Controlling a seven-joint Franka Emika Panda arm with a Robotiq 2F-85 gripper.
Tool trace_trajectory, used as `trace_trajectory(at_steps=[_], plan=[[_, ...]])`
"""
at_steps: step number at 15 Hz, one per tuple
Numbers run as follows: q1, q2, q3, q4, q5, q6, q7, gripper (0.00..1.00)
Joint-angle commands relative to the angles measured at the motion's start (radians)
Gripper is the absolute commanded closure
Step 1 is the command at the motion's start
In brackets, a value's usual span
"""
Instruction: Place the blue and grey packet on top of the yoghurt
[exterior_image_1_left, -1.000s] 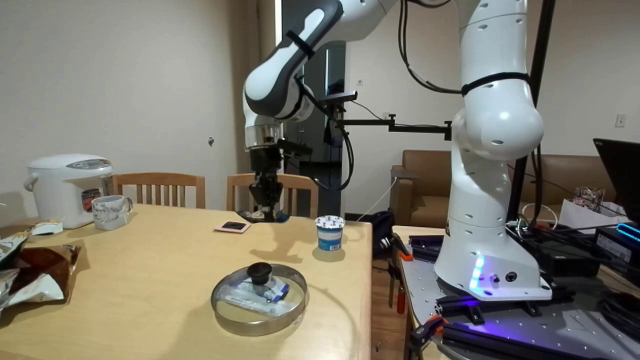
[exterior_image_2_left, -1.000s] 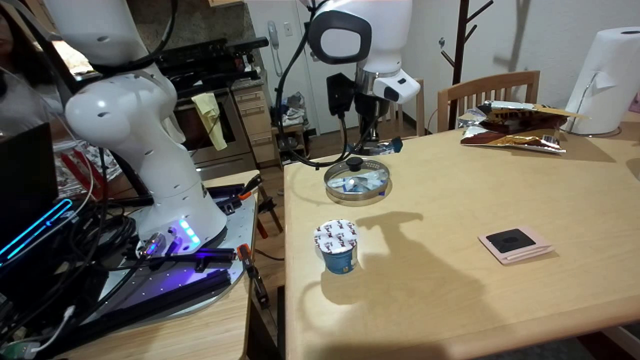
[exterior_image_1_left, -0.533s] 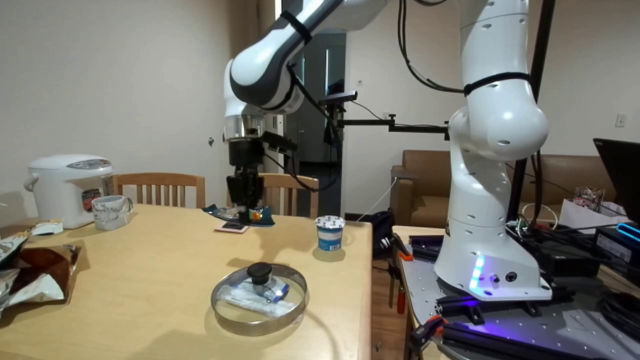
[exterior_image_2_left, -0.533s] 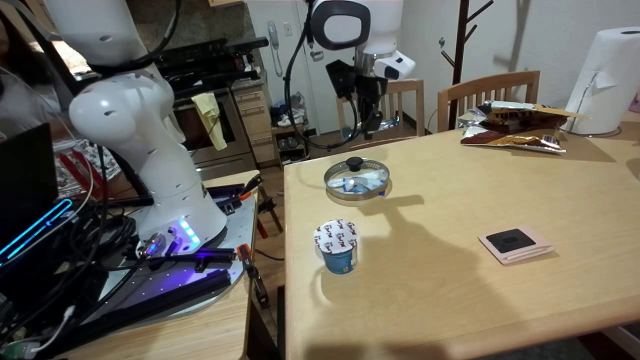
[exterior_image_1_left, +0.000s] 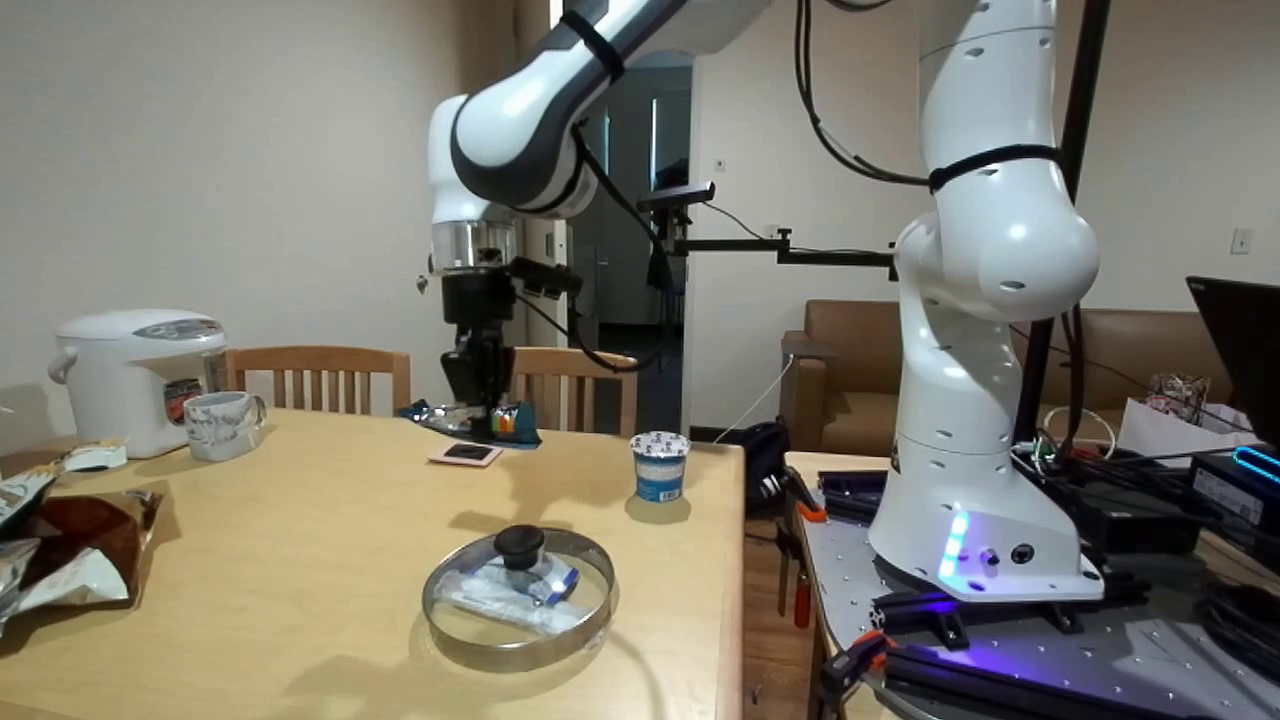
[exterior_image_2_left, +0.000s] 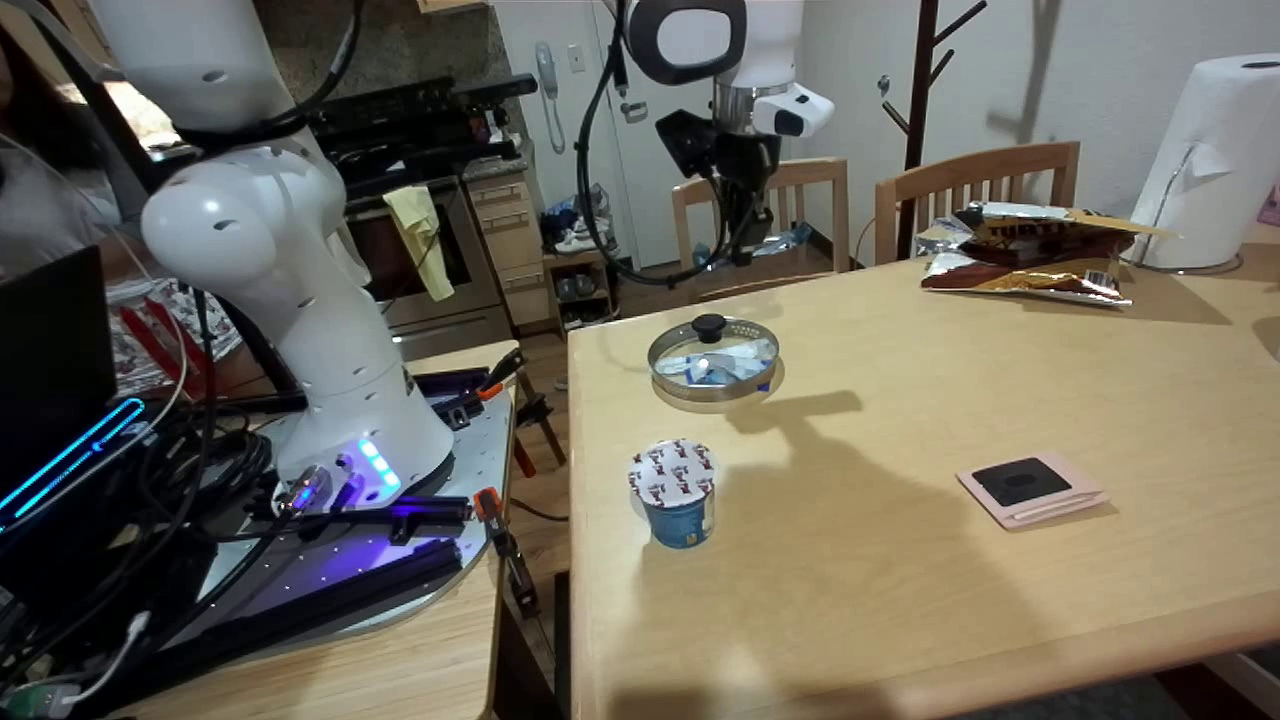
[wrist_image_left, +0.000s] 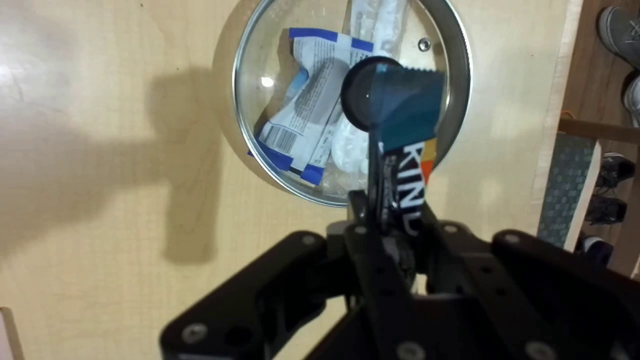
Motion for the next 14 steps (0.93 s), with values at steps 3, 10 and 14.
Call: trace_trajectory(at_steps=[3, 10, 14], plan=[[-0.005, -0.031, -0.037, -0.039, -0.121, -0.045, 0.212, 1.0], [-0.012, -0.042, -0.072, -0.075, -0.162, -0.112, 0.378, 1.0], [-0.011, -0.063, -0.087, -0.081, -0.225, -0.186, 0.527, 1.0]])
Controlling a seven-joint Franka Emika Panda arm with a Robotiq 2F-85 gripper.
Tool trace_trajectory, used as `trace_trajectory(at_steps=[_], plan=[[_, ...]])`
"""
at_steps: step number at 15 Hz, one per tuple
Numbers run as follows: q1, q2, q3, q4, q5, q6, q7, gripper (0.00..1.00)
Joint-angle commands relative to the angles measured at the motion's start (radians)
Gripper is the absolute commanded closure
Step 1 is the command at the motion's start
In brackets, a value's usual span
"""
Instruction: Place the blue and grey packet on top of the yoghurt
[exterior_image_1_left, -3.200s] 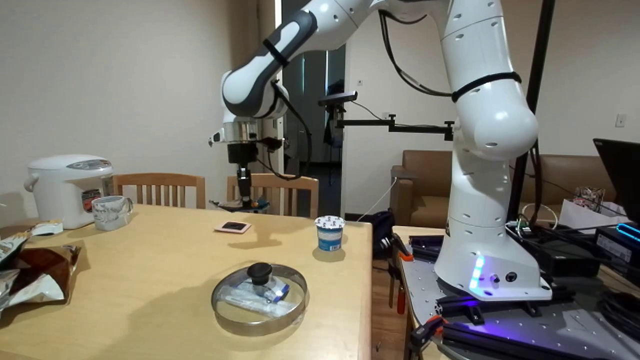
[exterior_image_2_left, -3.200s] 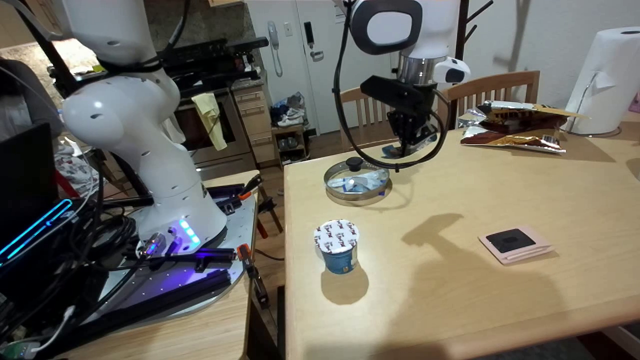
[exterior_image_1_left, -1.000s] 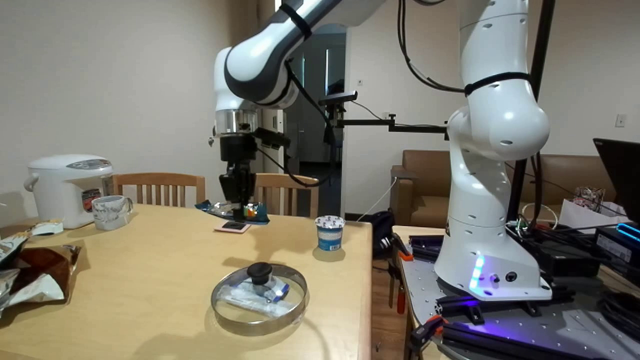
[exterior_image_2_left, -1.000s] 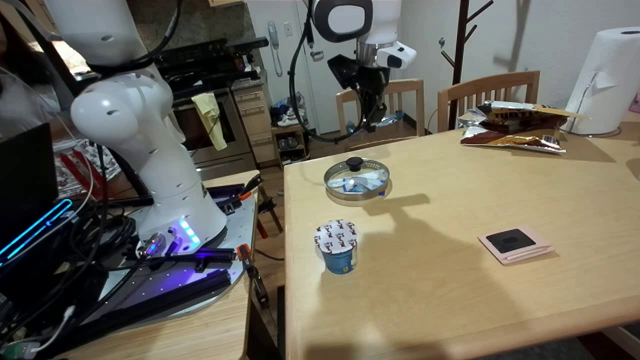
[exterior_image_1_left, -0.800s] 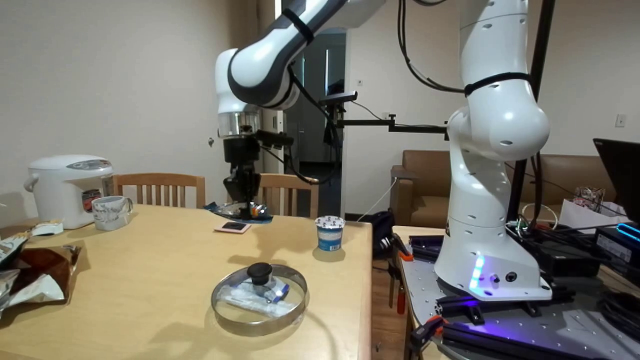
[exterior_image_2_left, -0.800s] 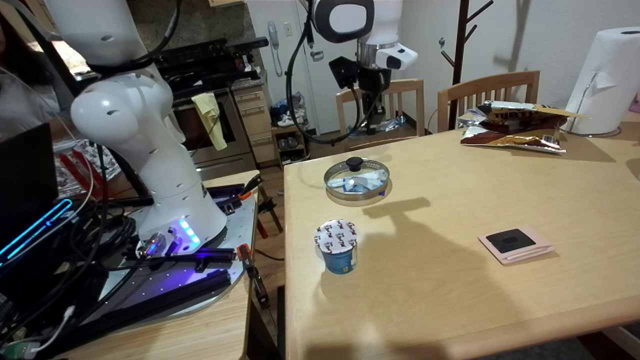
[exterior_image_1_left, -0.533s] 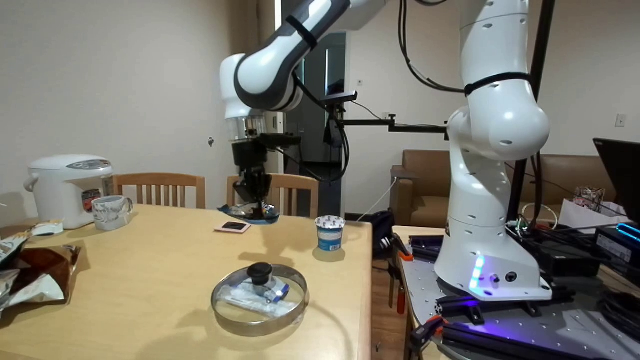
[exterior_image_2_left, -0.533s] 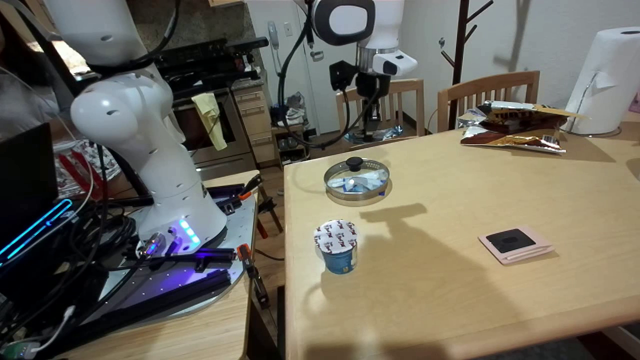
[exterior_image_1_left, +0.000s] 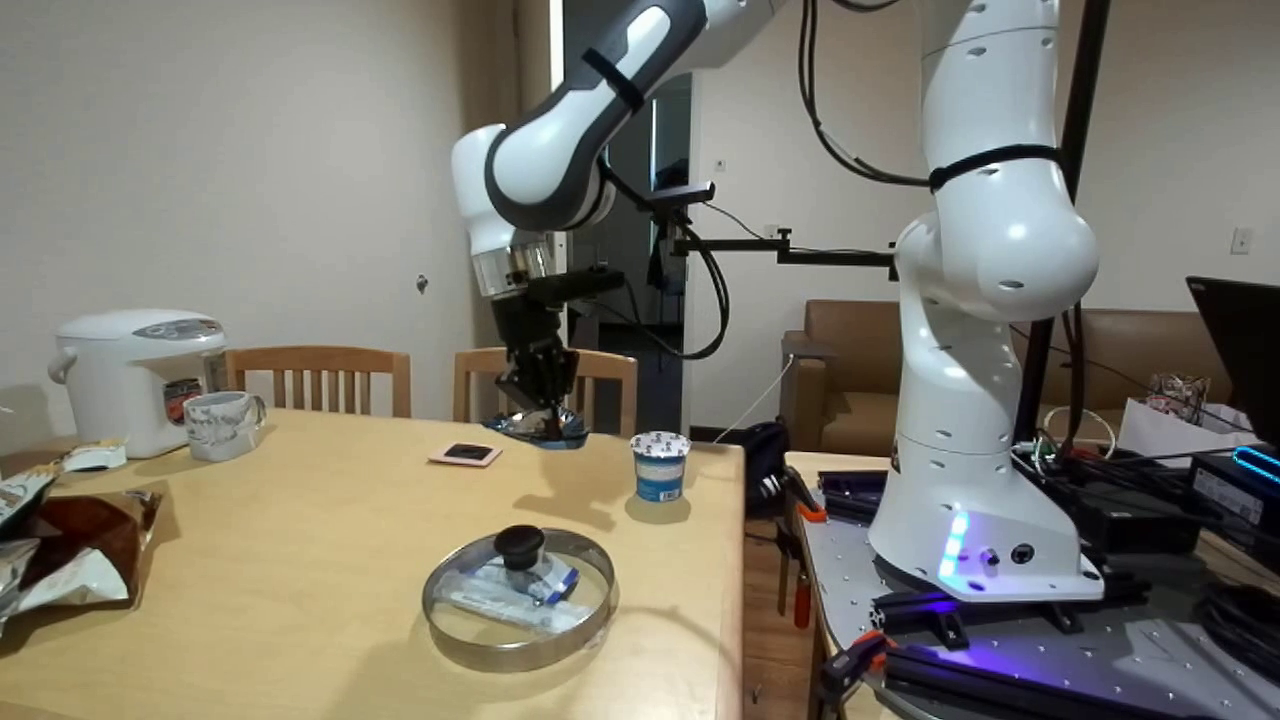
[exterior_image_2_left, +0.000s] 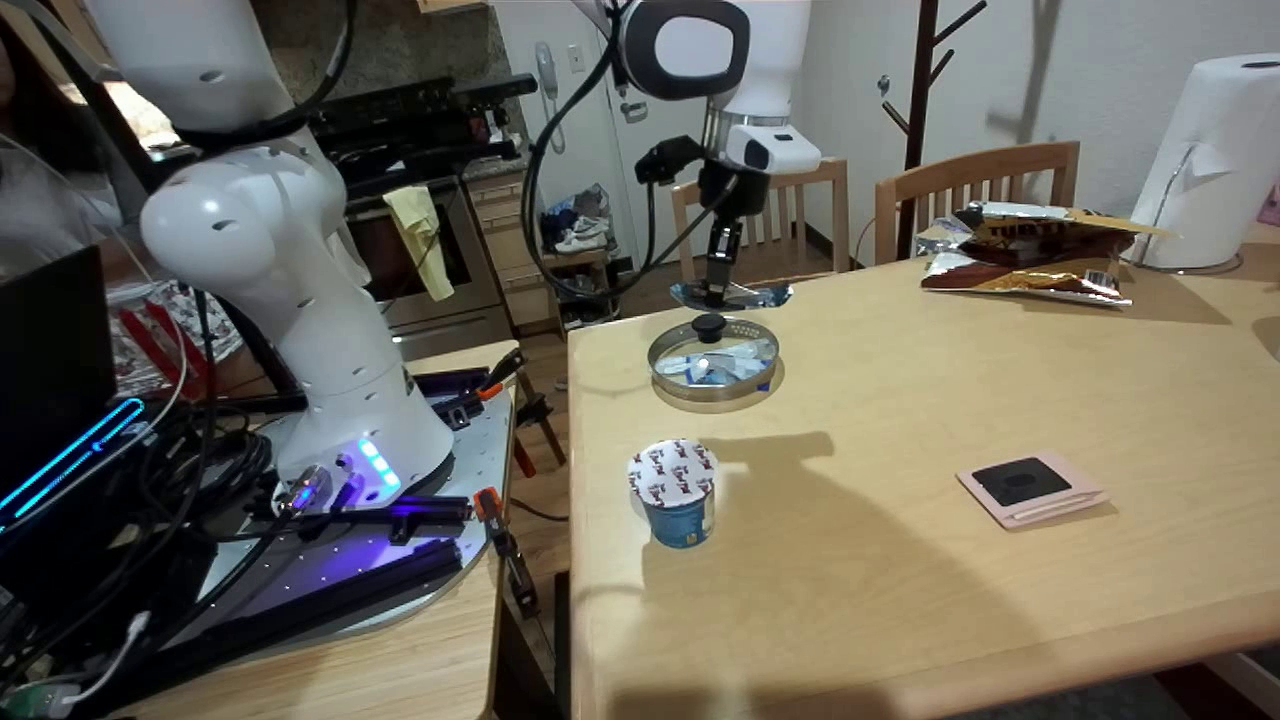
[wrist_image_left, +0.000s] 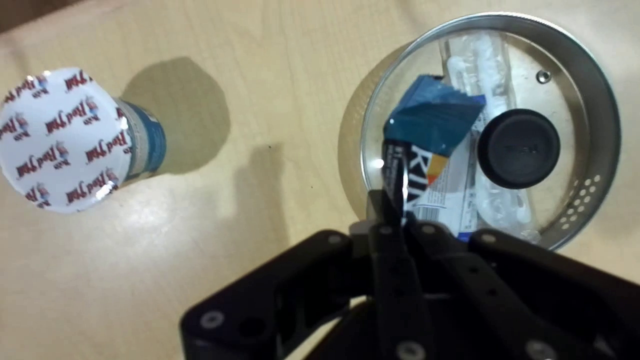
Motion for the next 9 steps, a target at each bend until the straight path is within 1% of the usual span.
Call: trace_trajectory(at_steps=[1, 3, 4, 7, 9], plan=[[-0.008, -0.061, -0.007, -0.034, -0.055, -0.073, 0.119, 1.0], [-0.017, -0.083, -0.012, -0.055, -0.047, -0.074, 0.108, 1.0], [-0.023, -0.097, -0.017, -0.077, -0.048, -0.044, 0.094, 1.0], [-0.047, -0.136, -0.032, -0.154, -0.053, 0.082, 0.054, 1.0], [-0.066, -0.159, -0.045, -0.219, -0.067, 0.189, 0.037, 1.0]])
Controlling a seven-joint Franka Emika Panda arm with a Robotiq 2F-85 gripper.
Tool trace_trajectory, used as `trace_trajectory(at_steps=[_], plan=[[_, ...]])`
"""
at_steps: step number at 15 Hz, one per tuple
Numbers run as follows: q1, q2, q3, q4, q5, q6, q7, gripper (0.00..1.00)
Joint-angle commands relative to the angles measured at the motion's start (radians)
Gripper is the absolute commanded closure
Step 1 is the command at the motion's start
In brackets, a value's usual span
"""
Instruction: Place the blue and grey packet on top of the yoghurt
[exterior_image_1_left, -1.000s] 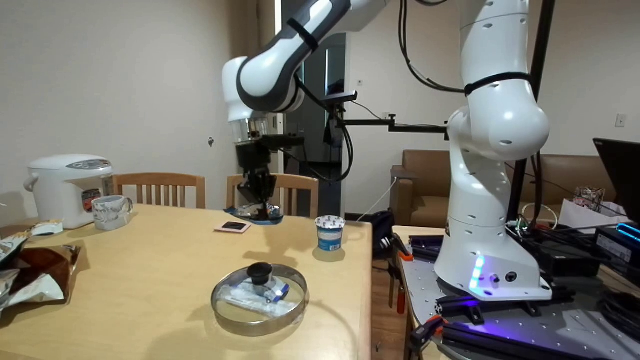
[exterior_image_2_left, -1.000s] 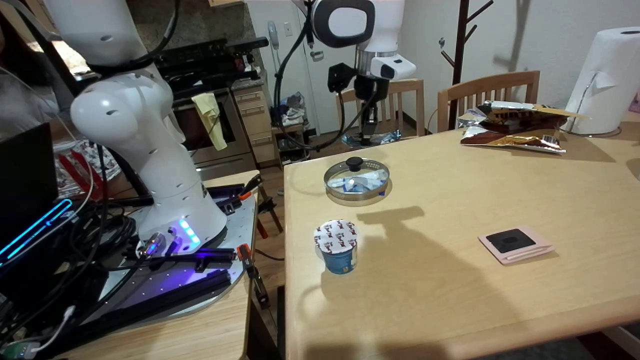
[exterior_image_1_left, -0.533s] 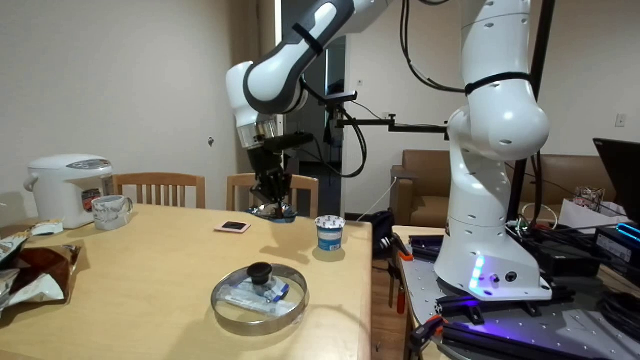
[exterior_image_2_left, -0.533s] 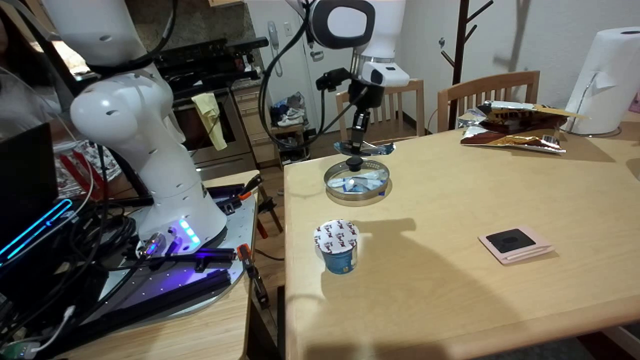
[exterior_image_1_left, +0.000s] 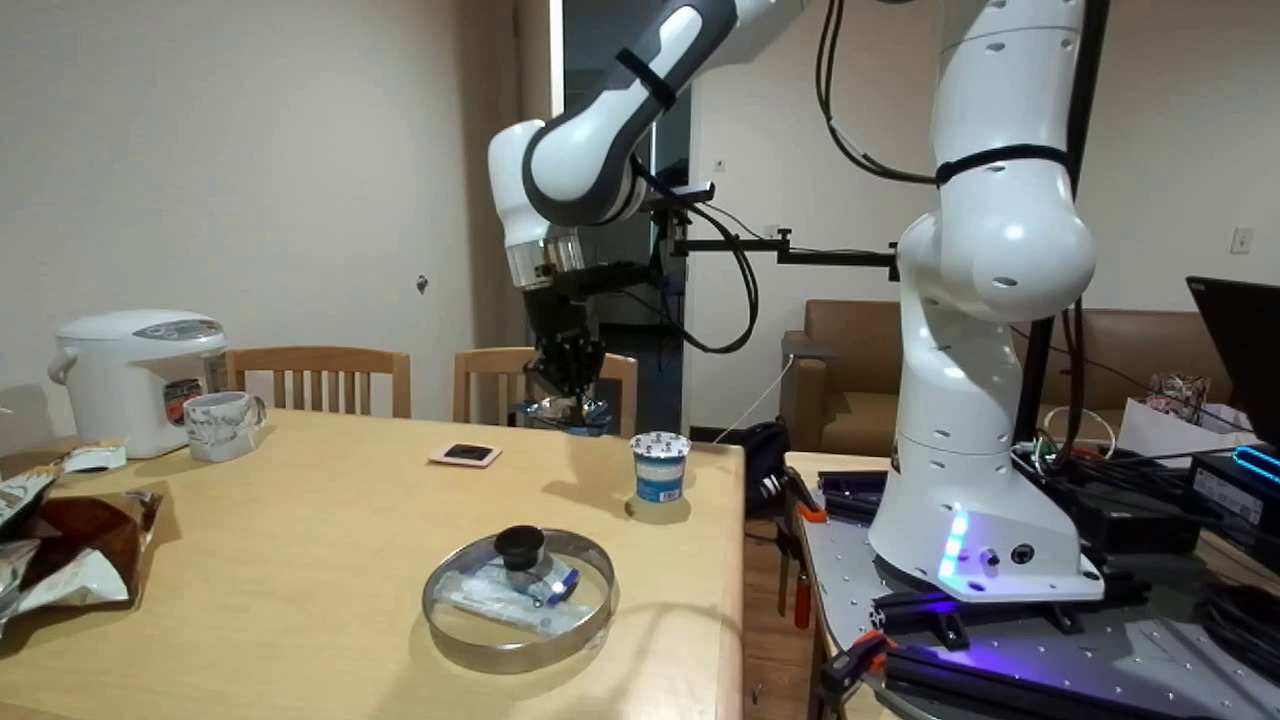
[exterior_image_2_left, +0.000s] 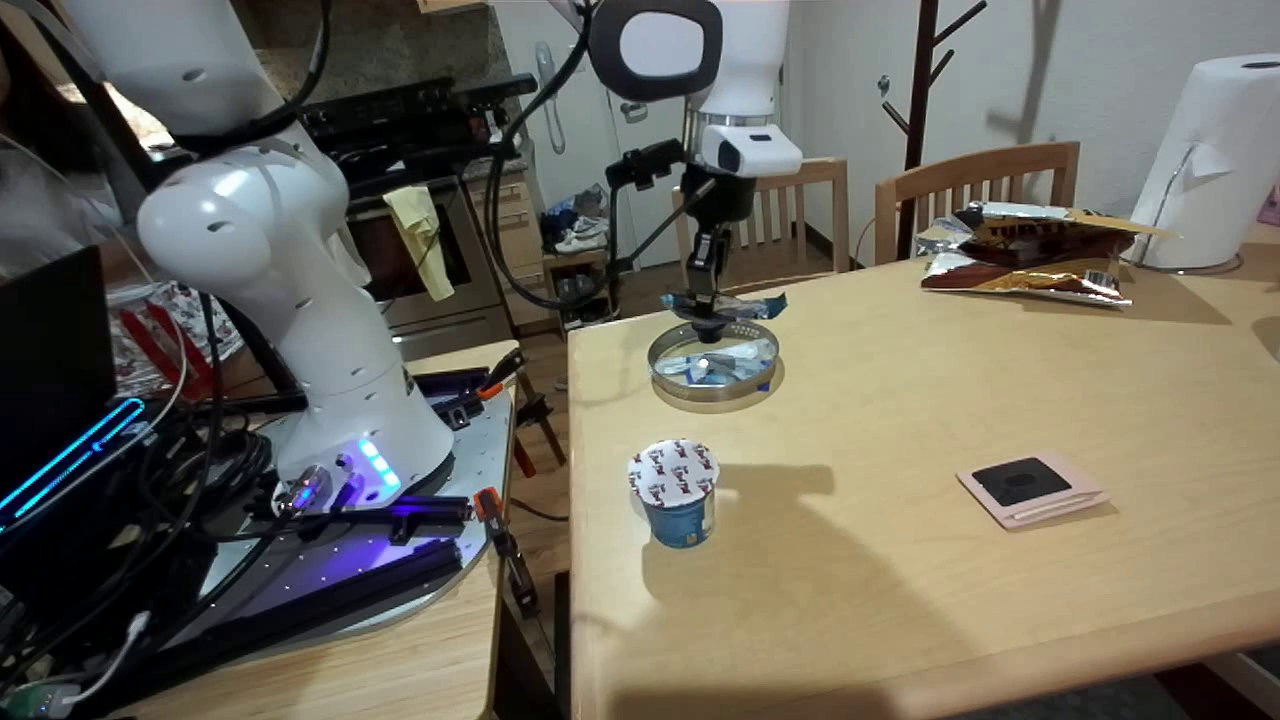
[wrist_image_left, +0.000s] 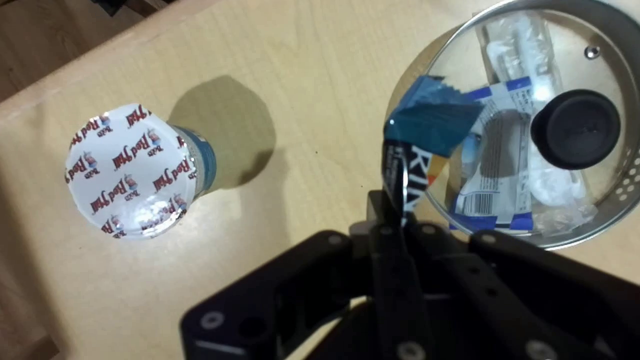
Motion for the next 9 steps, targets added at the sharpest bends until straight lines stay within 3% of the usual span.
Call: trace_trajectory(at_steps=[1, 4, 9], plan=[[-0.046, -0.076, -0.013, -0.145, -0.05, 0.181, -0.04, 1.0], [-0.078, -0.098, -0.029, -0.229, -0.085, 0.296, -0.051, 1.0], [-0.119, -0.13, -0.043, -0.318, -0.079, 0.344, -0.082, 1.0]])
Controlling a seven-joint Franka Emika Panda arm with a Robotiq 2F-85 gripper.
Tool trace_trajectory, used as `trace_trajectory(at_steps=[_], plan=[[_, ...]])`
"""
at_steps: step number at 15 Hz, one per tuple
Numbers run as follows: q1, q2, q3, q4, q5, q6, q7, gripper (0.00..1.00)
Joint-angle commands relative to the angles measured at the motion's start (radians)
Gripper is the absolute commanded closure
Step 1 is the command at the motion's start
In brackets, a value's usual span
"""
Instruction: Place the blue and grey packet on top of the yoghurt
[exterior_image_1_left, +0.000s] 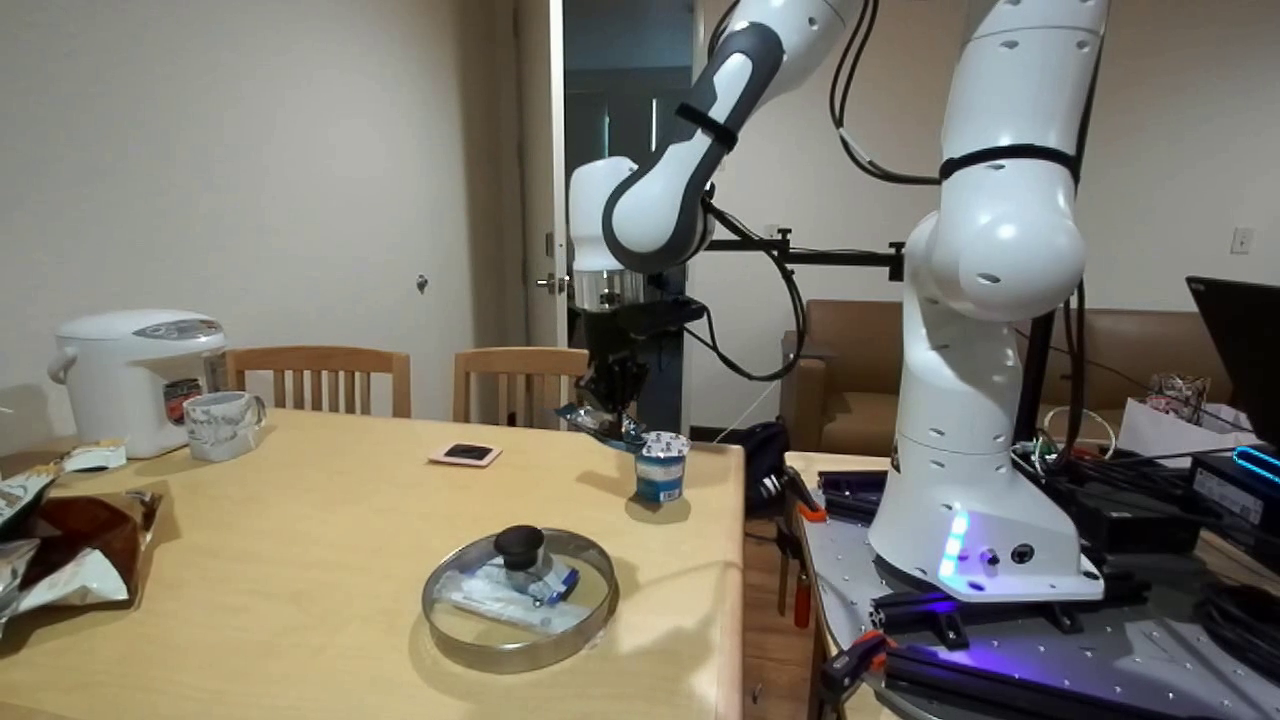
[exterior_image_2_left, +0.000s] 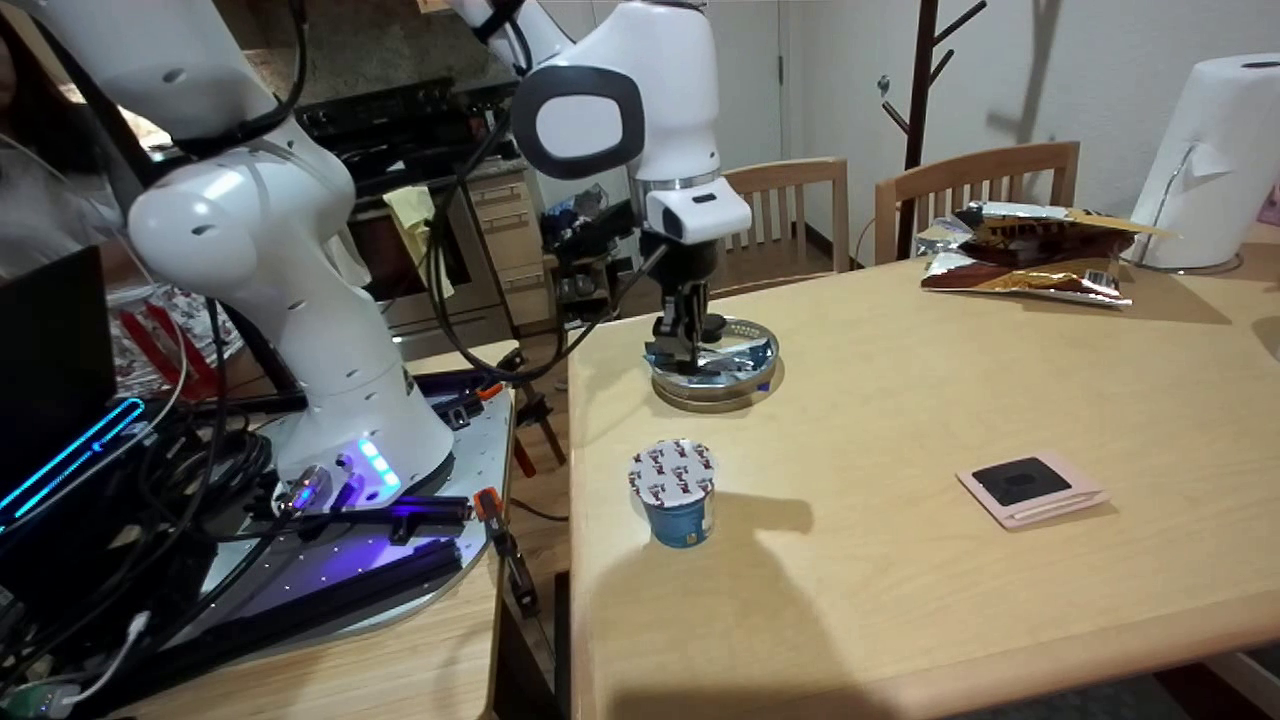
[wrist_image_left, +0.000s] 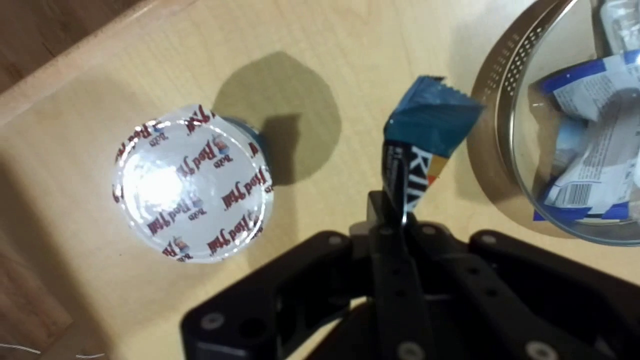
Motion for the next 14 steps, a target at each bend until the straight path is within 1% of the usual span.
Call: trace_trajectory(at_steps=[1, 5, 6, 9, 10, 14], plan=[[-0.036, -0.06, -0.008, -0.08, -0.003, 0.025, -0.043, 1.0], [-0.062, -0.102, -0.03, -0.139, 0.024, 0.047, -0.095, 1.0], [-0.065, -0.067, -0.037, -0.089, 0.043, 0.028, -0.113, 1.0], [-0.081, -0.077, -0.056, -0.089, 0.057, 0.023, -0.137, 1.0], [-0.088, -0.087, -0.063, -0.105, 0.059, 0.029, -0.142, 1.0], [-0.097, -0.081, -0.087, -0.101, 0.097, 0.031, -0.19, 1.0]])
